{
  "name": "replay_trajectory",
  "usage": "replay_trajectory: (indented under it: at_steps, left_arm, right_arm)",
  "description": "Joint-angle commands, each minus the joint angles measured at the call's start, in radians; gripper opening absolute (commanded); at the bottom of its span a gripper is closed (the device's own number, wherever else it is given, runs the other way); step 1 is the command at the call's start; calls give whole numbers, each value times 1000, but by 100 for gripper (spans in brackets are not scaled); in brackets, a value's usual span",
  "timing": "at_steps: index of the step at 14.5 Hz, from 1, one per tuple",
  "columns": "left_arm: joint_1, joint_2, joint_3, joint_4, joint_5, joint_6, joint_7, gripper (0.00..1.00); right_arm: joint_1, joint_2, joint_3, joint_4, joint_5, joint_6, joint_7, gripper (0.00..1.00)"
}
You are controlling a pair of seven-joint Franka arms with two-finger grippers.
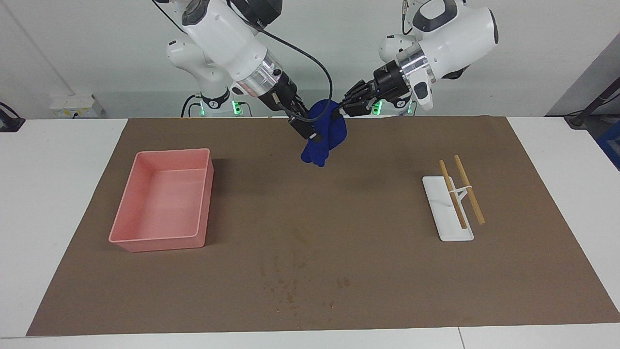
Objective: Wipe water with towel using both arms
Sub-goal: 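Carry the cloth toward the right gripper while the right gripper grasps it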
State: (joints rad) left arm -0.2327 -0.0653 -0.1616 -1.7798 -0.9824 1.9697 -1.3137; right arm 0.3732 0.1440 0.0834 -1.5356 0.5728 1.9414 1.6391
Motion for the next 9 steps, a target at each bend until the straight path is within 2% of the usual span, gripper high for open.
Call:
replay_trajectory:
  at_steps: [1, 2, 3, 4, 9]
  left_arm:
    - [-16, -42, 11, -30, -28, 17, 14, 0]
    - [-16, -45, 10, -30, -28, 17, 14, 0]
    - [-14, -47, 10, -32, -28, 17, 14, 0]
    - [-14, -47, 11, -32, -27, 15, 14, 0]
    - [-14, -47, 13, -29, -27, 20, 19, 0]
  right_arm:
    - [-5, -9, 4, -14, 19, -13, 15, 65]
    - [-5, -9, 3, -14, 18, -18, 10, 44]
    - [-3, -11, 4, -12, 13, -21, 2, 9]
    - [-2, -11, 6, -12, 7, -19, 1, 0]
    - [13, -20, 4, -12, -40, -15, -4, 0]
